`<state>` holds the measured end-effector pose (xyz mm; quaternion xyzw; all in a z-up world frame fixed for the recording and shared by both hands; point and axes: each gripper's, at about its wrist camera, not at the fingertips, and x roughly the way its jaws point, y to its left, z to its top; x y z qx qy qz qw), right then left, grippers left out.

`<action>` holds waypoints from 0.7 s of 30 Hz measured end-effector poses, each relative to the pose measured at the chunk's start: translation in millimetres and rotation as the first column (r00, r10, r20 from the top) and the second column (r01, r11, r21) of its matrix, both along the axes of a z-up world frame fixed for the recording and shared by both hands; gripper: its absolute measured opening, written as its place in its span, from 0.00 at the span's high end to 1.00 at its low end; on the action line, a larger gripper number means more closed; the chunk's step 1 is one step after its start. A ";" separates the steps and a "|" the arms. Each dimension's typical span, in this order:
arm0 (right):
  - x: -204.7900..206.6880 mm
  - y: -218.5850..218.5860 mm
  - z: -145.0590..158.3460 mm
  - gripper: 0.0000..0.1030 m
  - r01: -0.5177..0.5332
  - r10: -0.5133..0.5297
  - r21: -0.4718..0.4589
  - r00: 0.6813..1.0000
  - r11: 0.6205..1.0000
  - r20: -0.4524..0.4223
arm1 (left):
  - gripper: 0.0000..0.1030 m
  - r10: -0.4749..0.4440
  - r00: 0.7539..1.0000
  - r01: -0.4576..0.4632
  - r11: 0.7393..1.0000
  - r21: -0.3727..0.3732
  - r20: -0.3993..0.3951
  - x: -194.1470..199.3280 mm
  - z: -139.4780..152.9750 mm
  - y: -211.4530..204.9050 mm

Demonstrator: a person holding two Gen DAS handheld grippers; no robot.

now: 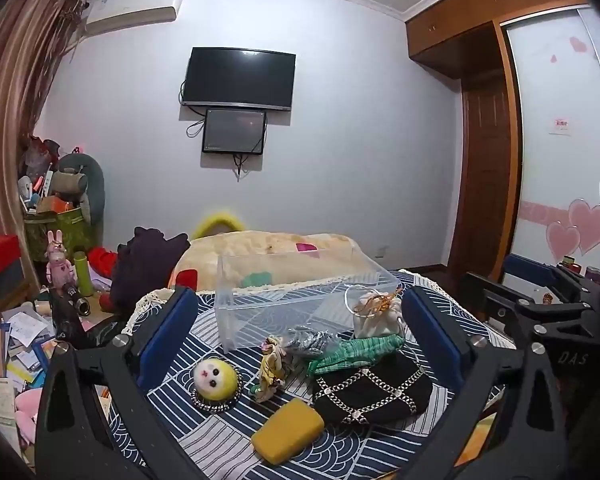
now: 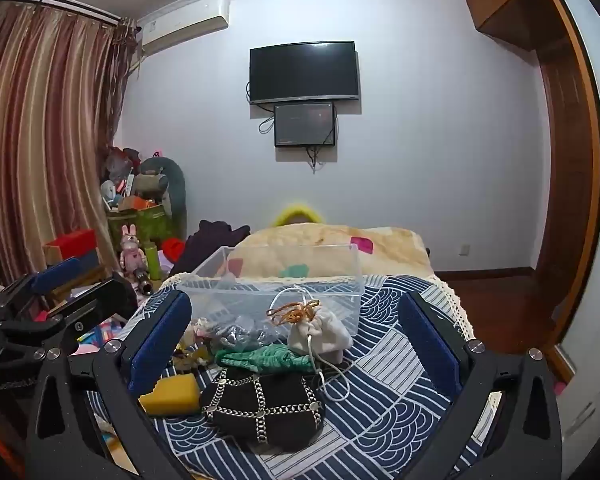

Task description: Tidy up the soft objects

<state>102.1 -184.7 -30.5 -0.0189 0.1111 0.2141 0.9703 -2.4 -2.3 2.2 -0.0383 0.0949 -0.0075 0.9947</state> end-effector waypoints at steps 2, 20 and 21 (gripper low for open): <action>-1.0 -0.7 0.5 0.00 0.000 0.000 0.000 1.000 1.000 0.000 | 0.00 -0.004 1.000 0.004 1.000 0.007 0.003 -0.3 0.4 -0.9; -1.8 -2.5 1.2 0.00 -0.005 0.005 0.007 1.000 1.000 -0.001 | 0.00 0.001 1.000 -0.001 1.000 0.011 0.016 -4.2 0.3 -3.0; -3.2 -2.6 2.9 0.00 -0.007 0.007 0.008 1.000 1.000 0.000 | 0.00 0.001 1.000 -0.001 1.000 0.005 0.014 -4.1 0.4 -1.9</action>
